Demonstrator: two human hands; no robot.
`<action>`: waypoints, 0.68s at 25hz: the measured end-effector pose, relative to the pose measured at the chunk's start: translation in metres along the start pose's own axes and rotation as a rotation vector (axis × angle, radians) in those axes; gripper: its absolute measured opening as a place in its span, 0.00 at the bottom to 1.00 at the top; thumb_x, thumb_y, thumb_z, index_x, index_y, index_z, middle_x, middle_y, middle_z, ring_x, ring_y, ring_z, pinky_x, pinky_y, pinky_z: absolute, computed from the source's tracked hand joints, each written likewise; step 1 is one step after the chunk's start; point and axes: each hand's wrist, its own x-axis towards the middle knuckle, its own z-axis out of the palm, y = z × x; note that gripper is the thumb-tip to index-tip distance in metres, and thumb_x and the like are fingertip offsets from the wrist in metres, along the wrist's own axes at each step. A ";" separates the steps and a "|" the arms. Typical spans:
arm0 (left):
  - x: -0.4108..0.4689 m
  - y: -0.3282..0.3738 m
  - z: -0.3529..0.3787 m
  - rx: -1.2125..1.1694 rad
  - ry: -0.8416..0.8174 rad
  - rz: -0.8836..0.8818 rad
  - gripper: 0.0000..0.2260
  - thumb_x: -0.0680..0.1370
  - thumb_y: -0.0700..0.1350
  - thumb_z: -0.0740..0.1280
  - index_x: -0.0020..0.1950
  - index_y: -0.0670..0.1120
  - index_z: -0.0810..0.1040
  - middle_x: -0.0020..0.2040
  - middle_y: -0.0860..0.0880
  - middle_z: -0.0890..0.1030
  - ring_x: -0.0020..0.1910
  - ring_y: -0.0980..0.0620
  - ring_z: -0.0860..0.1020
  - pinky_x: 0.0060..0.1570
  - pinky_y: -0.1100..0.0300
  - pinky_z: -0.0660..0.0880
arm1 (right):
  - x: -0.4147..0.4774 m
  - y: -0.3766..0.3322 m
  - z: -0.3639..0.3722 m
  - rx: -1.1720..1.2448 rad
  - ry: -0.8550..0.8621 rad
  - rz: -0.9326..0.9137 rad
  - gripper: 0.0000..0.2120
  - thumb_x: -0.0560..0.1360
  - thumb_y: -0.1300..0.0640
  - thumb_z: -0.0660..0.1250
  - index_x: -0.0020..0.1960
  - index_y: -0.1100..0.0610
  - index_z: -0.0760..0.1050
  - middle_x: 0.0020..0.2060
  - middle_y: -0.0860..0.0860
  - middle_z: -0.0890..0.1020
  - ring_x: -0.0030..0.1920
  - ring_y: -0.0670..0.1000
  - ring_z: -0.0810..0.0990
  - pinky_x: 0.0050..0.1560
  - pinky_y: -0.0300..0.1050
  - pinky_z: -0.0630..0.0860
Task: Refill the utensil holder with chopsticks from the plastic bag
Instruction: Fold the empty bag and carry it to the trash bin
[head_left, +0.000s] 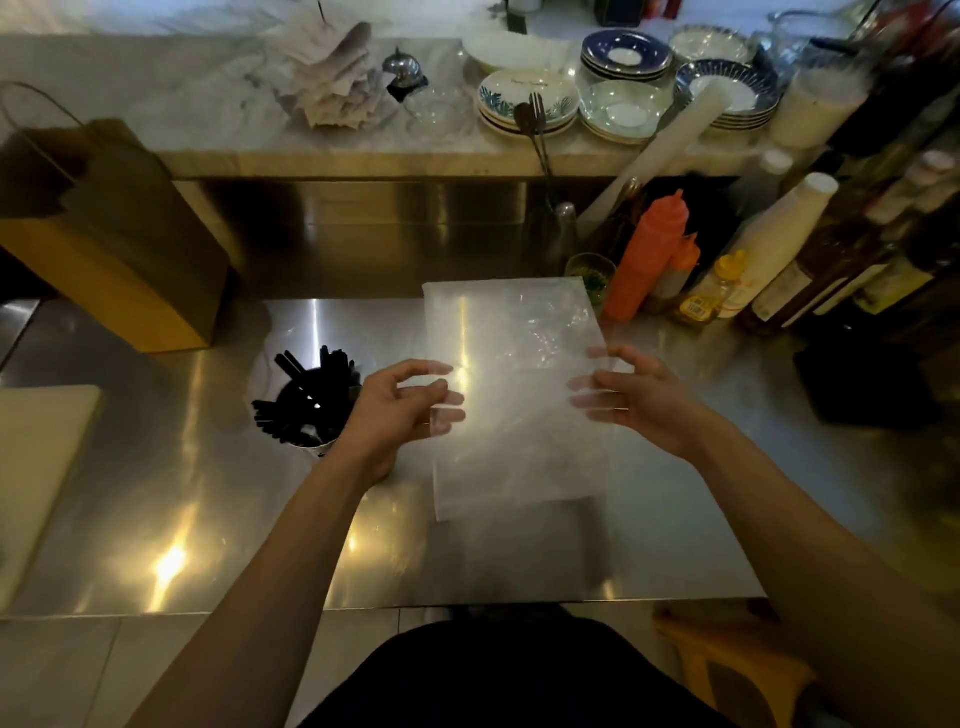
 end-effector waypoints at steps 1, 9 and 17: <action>-0.004 0.006 -0.002 0.004 -0.013 0.023 0.09 0.79 0.40 0.68 0.52 0.53 0.84 0.44 0.42 0.86 0.42 0.45 0.86 0.35 0.61 0.79 | -0.006 -0.004 0.004 -0.002 -0.002 -0.020 0.14 0.78 0.61 0.65 0.63 0.52 0.73 0.54 0.60 0.84 0.53 0.62 0.84 0.44 0.48 0.81; -0.026 0.032 -0.013 0.044 -0.049 0.178 0.10 0.79 0.34 0.65 0.46 0.45 0.84 0.43 0.44 0.87 0.40 0.49 0.86 0.34 0.64 0.78 | -0.040 -0.029 0.024 0.048 0.029 -0.184 0.09 0.74 0.66 0.66 0.53 0.60 0.75 0.47 0.60 0.85 0.43 0.55 0.86 0.39 0.43 0.82; -0.044 0.058 -0.011 -0.008 -0.040 0.157 0.17 0.79 0.36 0.57 0.39 0.47 0.82 0.48 0.41 0.86 0.47 0.43 0.85 0.44 0.55 0.81 | -0.037 -0.072 0.024 -0.281 -0.118 -0.325 0.22 0.75 0.78 0.52 0.34 0.60 0.76 0.33 0.46 0.83 0.37 0.47 0.83 0.35 0.37 0.78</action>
